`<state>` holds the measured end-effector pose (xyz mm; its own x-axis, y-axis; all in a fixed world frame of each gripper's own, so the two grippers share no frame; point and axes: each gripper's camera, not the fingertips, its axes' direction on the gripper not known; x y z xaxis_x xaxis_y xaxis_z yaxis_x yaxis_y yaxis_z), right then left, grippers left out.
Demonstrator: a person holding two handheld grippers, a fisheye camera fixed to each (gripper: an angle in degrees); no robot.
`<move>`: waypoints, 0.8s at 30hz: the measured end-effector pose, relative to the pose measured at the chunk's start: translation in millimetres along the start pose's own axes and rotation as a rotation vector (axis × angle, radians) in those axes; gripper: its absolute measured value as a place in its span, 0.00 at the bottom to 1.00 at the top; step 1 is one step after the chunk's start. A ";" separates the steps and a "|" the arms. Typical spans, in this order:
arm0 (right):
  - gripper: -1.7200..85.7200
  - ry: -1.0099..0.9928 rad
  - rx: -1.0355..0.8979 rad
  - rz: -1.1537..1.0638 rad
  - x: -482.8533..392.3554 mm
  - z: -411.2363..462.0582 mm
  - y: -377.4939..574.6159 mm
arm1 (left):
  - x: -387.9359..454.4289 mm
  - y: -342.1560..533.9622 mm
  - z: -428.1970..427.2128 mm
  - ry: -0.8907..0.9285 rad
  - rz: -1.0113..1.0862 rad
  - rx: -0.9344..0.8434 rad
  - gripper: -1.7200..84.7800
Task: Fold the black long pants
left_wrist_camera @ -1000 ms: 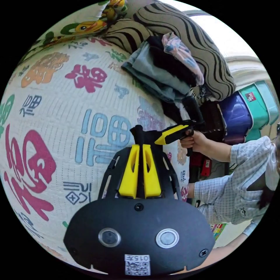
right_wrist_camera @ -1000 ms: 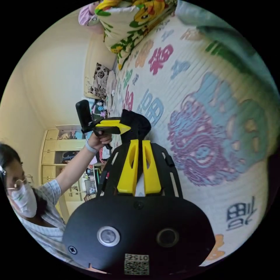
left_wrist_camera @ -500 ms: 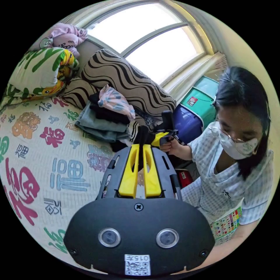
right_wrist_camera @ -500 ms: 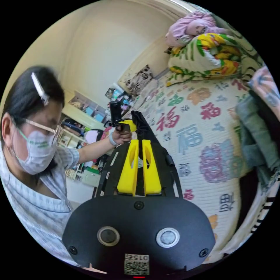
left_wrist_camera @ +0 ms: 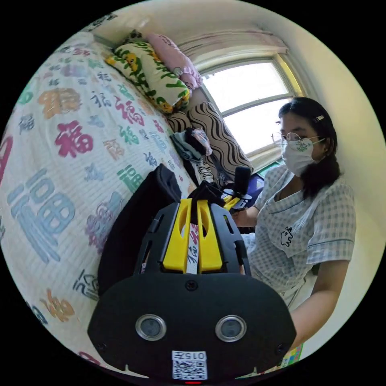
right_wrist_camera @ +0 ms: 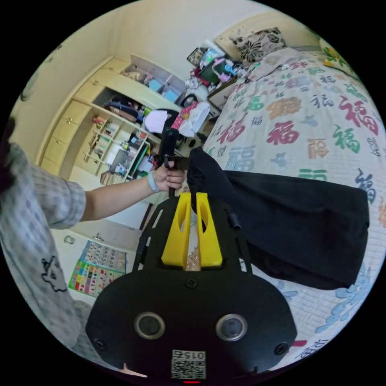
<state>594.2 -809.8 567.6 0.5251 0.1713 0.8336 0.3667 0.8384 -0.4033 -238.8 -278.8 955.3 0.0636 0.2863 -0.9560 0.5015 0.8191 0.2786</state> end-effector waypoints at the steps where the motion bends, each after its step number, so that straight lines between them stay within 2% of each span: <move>1: 0.03 0.014 -0.049 -0.009 -3.8 33.5 -0.3 | -11.1 25.2 -19.4 -0.008 -0.063 0.028 0.02; 3: 0.03 0.039 -0.123 -0.039 -8.8 80.0 0.3 | -27.7 60.4 -45.4 -0.028 -0.159 0.061 0.02; 7: 0.05 0.259 -0.352 -0.105 -11.8 174.7 8.5 | -54.2 129.6 -95.5 -0.082 -0.363 0.194 0.02; 10: 0.08 0.377 -0.500 -0.117 -6.2 216.7 14.9 | -46.4 151.3 -115.4 -0.145 -0.390 0.290 0.04; 12: 0.10 0.365 -0.522 -0.125 -6.5 226.0 13.9 | -36.2 150.6 -114.7 -0.197 -0.395 0.288 0.07; 17: 0.09 0.338 -0.501 -0.091 -4.4 236.4 -2.8 | -9.0 124.0 -69.2 -0.262 -0.348 0.182 0.11; 20: 0.08 0.319 -0.446 -0.062 1.7 239.7 -11.3 | -12.5 114.2 -40.9 -0.352 -0.370 0.058 0.10; 22: 0.06 0.295 -0.528 -0.006 21.6 254.4 -9.3 | -21.9 113.1 -28.1 -0.506 -0.434 -0.102 0.08; 23: 0.05 0.233 -0.598 0.040 36.4 259.7 -9.3 | -23.0 112.7 -25.8 -0.535 -0.443 -0.143 0.08; 24: 0.05 0.198 -0.581 0.055 41.3 255.9 -10.8 | -21.5 110.0 -23.2 -0.552 -0.441 -0.197 0.08</move>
<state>415.4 -679.4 703.0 0.6676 0.0602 0.7421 0.6640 0.4026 -0.6301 -205.1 -183.3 1008.6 0.3429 -0.3400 -0.8757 0.4196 0.8894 -0.1810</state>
